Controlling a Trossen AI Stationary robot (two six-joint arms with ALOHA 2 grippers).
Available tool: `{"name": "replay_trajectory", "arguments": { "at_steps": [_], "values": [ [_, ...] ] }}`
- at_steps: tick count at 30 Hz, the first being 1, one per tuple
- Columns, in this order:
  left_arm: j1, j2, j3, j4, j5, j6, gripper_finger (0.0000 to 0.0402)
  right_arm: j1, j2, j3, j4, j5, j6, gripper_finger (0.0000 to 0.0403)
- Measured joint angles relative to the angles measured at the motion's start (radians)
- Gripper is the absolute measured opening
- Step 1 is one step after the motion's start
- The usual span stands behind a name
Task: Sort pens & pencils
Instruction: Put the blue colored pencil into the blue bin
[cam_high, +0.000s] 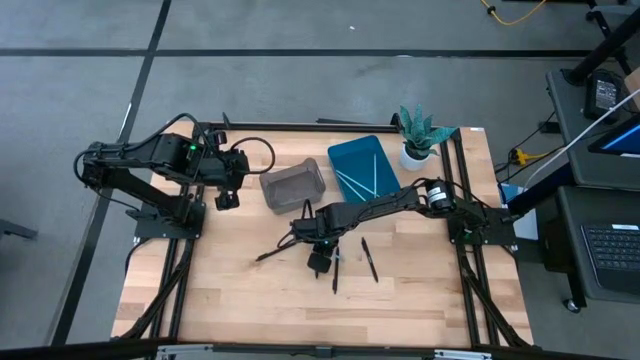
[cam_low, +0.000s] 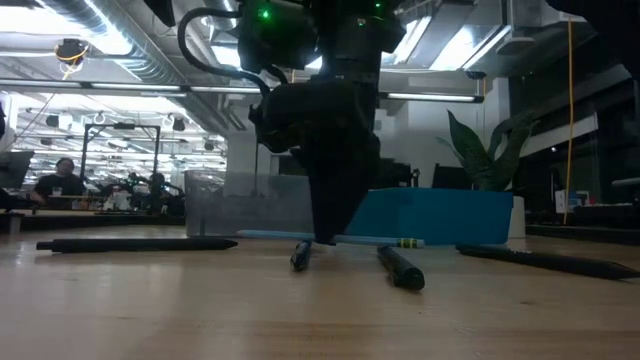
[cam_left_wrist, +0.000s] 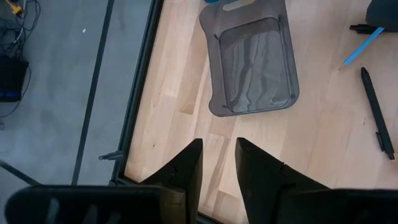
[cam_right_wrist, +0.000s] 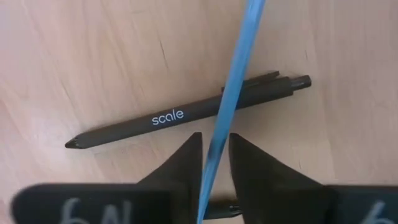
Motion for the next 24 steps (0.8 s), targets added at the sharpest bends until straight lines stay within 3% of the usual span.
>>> {"name": "replay_trajectory", "arguments": {
  "at_steps": [8,24],
  "values": [
    [0.0,0.0,0.0,0.0,0.0,0.0,0.0089,0.0,-0.002,0.0,0.0,-0.002,0.0,0.0016],
    [0.0,0.0,0.0,0.0,0.0,0.0,0.0089,-0.001,-0.002,0.001,-0.033,-0.009,0.04,0.0023]
  ]
}}
